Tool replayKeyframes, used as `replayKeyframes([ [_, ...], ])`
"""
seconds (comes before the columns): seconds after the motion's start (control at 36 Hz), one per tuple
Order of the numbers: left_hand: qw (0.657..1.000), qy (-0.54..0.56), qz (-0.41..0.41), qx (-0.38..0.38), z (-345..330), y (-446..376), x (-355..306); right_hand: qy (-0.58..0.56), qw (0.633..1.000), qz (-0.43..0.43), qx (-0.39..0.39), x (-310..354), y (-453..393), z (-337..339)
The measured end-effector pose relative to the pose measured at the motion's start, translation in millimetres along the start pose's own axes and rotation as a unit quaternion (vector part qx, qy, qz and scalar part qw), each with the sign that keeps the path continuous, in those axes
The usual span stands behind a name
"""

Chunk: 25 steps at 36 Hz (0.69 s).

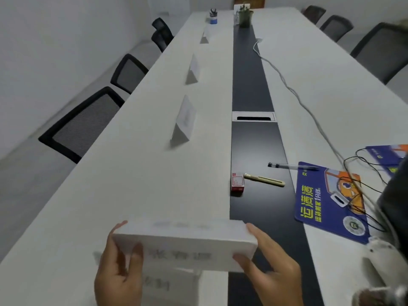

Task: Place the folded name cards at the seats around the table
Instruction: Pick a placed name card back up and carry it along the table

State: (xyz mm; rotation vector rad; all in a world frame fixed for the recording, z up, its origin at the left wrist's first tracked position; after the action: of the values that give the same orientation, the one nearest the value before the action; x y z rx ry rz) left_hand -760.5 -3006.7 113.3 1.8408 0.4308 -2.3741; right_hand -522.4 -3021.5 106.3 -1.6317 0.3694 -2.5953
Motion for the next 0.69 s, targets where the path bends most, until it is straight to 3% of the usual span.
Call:
replayKeyframes([
  [0.14,0.998,0.023,0.002,0.061,-85.9,6.1,-26.0,-0.028,0.996,-0.067,-0.055,-31.8,-9.4,64.7],
  [0.28,0.983,-0.046,0.091,0.155,-152.0,3.7,-12.7,-0.038,0.983,-0.168,-0.059,-79.5,-13.1,88.6],
  [0.44,0.97,-0.066,0.188,0.137,-186.6,-0.4,24.6,-0.059,0.973,-0.221,-0.04,-118.5,-22.4,75.3],
  [0.69,0.964,-0.101,0.219,0.11,-199.7,-29.3,52.7,-0.049,0.962,-0.268,-0.006,-155.9,-57.4,52.4],
])
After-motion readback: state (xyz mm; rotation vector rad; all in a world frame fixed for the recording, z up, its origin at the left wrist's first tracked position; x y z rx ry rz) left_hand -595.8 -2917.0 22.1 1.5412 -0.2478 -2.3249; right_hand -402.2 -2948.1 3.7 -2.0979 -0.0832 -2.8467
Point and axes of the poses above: each hand's wrist, its own y-axis away from the middle knuckle, its own z-axis out of the back of the hand, x = y × z, the point moved 4 cm from there along -y, towards the middle knuckle, and after that the axes turned 11 degrees about x, right-handed, at the moved point
